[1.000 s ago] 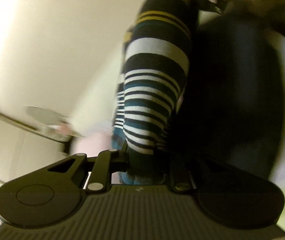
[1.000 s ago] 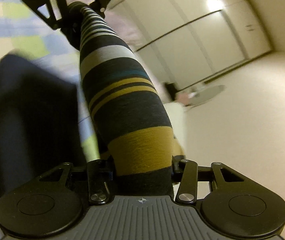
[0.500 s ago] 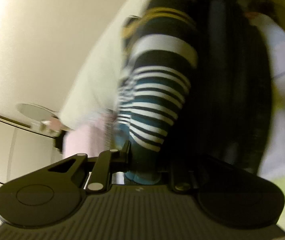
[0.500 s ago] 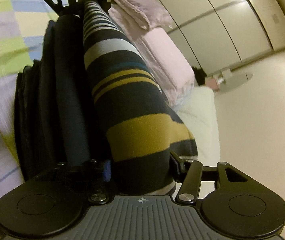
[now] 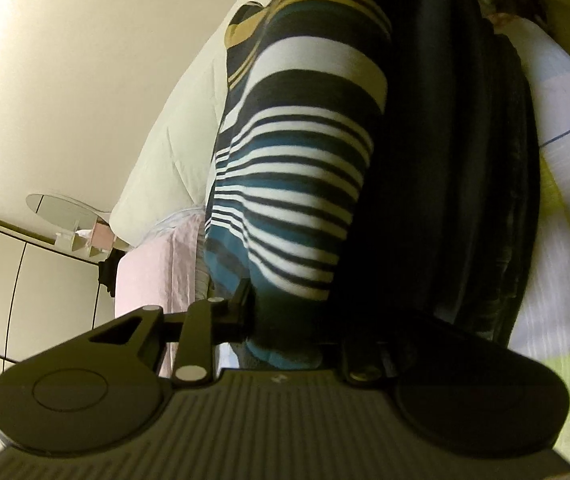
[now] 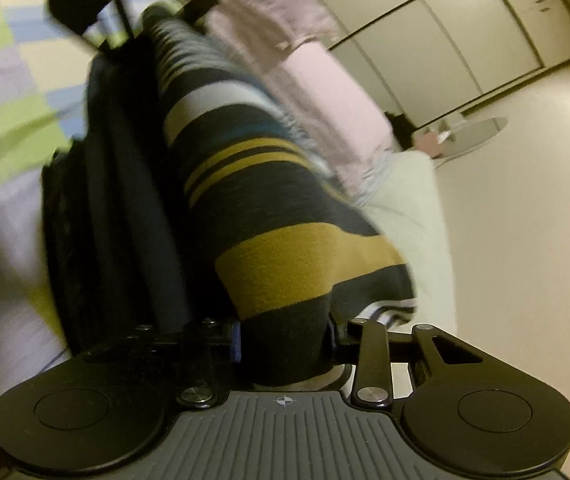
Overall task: Fold clothes
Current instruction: 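Lower the sweater onto the stack top and open both tools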
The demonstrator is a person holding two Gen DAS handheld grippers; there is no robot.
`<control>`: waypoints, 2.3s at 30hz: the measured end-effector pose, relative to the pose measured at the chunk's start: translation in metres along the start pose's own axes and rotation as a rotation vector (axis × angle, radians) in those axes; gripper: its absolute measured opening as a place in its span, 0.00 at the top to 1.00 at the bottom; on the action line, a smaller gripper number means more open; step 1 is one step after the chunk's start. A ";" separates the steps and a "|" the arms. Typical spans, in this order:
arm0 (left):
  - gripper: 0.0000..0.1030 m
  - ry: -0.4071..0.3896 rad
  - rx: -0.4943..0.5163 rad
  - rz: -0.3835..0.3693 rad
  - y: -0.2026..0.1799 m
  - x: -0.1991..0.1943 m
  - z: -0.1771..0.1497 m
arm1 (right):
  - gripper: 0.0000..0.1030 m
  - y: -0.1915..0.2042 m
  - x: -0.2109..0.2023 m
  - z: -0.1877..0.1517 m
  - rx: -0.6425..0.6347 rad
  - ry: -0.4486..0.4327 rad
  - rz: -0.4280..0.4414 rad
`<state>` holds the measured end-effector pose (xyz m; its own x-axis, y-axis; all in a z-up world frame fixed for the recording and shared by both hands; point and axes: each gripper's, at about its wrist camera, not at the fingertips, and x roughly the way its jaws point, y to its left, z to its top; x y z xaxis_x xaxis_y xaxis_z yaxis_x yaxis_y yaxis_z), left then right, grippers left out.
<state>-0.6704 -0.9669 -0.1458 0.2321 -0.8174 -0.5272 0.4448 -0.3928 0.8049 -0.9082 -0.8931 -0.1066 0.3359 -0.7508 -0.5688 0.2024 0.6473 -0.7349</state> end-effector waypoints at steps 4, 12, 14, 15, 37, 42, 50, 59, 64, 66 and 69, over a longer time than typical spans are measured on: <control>0.70 0.017 -0.042 -0.006 0.003 -0.011 -0.007 | 0.64 0.003 -0.001 0.001 0.000 0.010 0.003; 0.69 -0.005 -0.149 -0.028 -0.006 -0.097 -0.023 | 0.64 0.006 0.002 0.000 0.031 0.028 0.006; 0.69 -0.029 -0.200 -0.034 0.001 -0.109 -0.021 | 0.64 0.005 0.006 0.002 0.041 0.032 0.007; 0.69 -0.033 -0.233 -0.032 0.005 -0.113 -0.019 | 0.64 0.003 0.008 0.003 0.048 0.034 0.009; 0.69 0.017 -0.697 -0.161 0.068 -0.084 0.004 | 0.60 -0.122 -0.031 -0.006 0.702 -0.136 0.220; 0.70 0.020 -0.824 -0.289 0.097 -0.058 0.022 | 0.60 -0.150 0.027 -0.017 0.966 -0.020 0.463; 0.70 0.076 -0.777 -0.387 0.060 -0.053 0.021 | 0.60 -0.127 0.032 -0.036 1.040 0.050 0.570; 0.67 0.087 -0.793 -0.328 0.078 -0.052 0.026 | 0.49 -0.126 0.024 -0.027 0.991 -0.006 0.484; 0.47 0.080 -0.877 -0.260 0.078 -0.080 0.014 | 0.39 -0.112 -0.007 -0.024 0.956 -0.064 0.360; 0.36 0.079 -0.940 -0.240 0.075 -0.096 0.005 | 0.38 -0.104 -0.023 -0.027 0.970 -0.072 0.300; 0.25 0.096 -1.017 -0.259 0.063 -0.119 -0.009 | 0.27 -0.082 -0.050 -0.030 1.036 -0.049 0.227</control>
<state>-0.6623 -0.8907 -0.0348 0.0742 -0.7047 -0.7056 0.9965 0.0246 0.0802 -0.9697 -0.9121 -0.0290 0.4965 -0.6072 -0.6204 0.8075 0.5853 0.0734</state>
